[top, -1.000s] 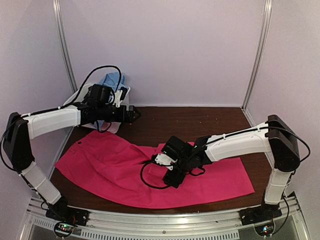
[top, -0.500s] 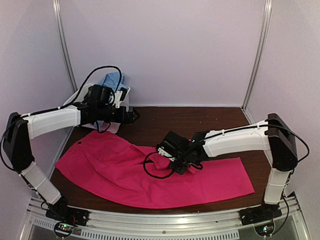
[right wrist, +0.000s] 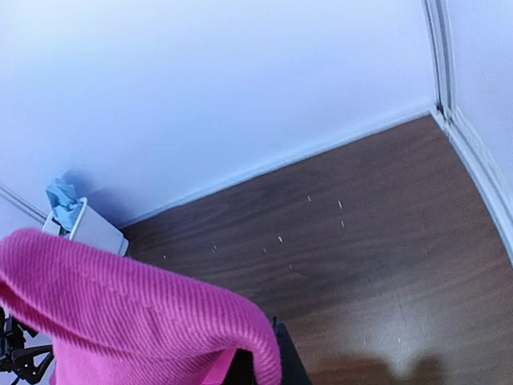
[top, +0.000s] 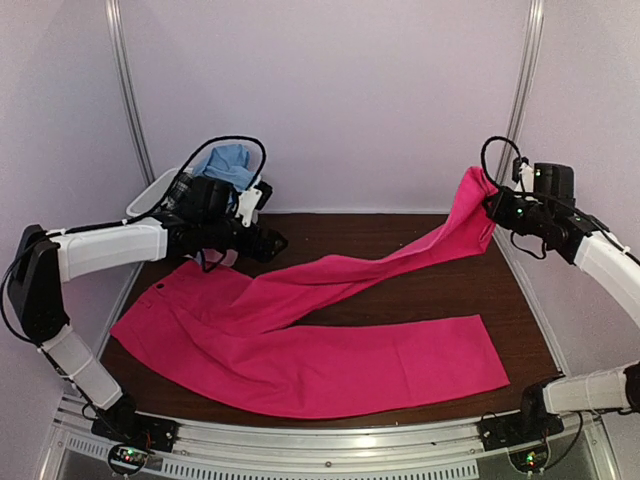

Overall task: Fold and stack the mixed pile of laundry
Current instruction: Flatten out the crumpled trousers at the center of the board.

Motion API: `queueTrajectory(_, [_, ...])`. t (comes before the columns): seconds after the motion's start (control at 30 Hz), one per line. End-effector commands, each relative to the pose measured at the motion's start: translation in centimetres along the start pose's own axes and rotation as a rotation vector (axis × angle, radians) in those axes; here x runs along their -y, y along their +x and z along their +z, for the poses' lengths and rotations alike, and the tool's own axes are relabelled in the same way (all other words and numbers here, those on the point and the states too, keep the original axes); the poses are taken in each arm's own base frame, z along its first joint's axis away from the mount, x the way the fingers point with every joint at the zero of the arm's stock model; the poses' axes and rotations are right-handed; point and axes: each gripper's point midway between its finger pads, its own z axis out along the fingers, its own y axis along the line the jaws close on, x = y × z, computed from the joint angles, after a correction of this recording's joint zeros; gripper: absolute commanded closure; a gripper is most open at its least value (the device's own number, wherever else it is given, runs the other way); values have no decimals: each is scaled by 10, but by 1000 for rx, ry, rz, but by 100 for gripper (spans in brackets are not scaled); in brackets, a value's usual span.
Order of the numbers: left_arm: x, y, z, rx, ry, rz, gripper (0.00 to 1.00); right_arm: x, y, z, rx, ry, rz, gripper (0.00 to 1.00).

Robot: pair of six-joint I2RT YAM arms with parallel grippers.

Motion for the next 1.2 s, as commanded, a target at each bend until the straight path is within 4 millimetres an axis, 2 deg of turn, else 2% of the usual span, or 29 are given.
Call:
queueTrajectory(0.0, [27, 7, 18, -20, 31, 235, 2, 39, 78, 12, -208, 35, 204, 100])
queueTrajectory(0.1, [57, 33, 31, -83, 102, 397, 2, 46, 103, 10, -252, 25, 216, 100])
queueTrajectory(0.17, [67, 46, 40, -97, 143, 417, 2, 47, 108, 9, -252, 20, 223, 100])
queueTrajectory(0.23, [66, 54, 50, -114, 145, 395, 2, 51, 105, 5, -241, 52, 210, 100])
queueTrajectory(0.33, [63, 62, 63, -149, 137, 395, 3, 57, 93, -5, -203, 107, 169, 100])
queueTrajectory(0.4, [55, 72, 78, -199, 102, 404, 4, 59, 82, -13, -163, 134, 148, 100])
queueTrajectory(0.5, [56, 81, 93, -250, 128, 452, 5, 64, 70, -23, -123, 170, 132, 100])
queueTrajectory(0.57, [56, 89, 101, -281, 139, 471, 11, 69, 67, -27, -115, 197, 131, 100])
queueTrajectory(0.63, [56, 91, 107, -300, 143, 474, 28, 77, 65, -31, -107, 227, 136, 100])
queueTrajectory(0.67, [55, 88, 110, -296, 138, 465, 51, 82, 64, -34, -102, 244, 142, 100])
queueTrajectory(0.73, [53, 75, 114, -257, 129, 438, 87, 92, 62, -39, -88, 272, 153, 100])
queueTrajectory(0.77, [52, 68, 116, -235, 119, 424, 98, 95, 63, -40, -88, 283, 152, 100])
queueTrajectory(0.8, [51, 61, 117, -216, 118, 416, 100, 105, 61, -43, -76, 313, 166, 100])
queueTrajectory(0.87, [44, 45, 121, -186, 85, 393, 100, 118, 62, -45, -75, 357, 172, 100])
queueTrajectory(0.97, [22, 19, 121, -120, -10, 323, 100, 139, 67, -47, -71, 434, 192, 100])
queueTrajectory(1.0, [20, 11, 118, -97, -1, 301, 100, 144, 69, -45, -72, 444, 204, 100])
queueTrajectory(1.03, [27, 7, 115, -87, 63, 301, 98, 148, 73, -43, -79, 446, 221, 100])
queueTrajectory(1.1, [47, 12, 107, -113, 203, 357, 70, 153, 81, -38, -98, 440, 246, 100])
queueTrajectory(1.13, [54, 20, 103, -147, 249, 385, 60, 153, 84, -36, -104, 435, 252, 100])
queueTrajectory(1.17, [59, 28, 99, -181, 287, 404, 55, 154, 87, -35, -109, 431, 258, 100])
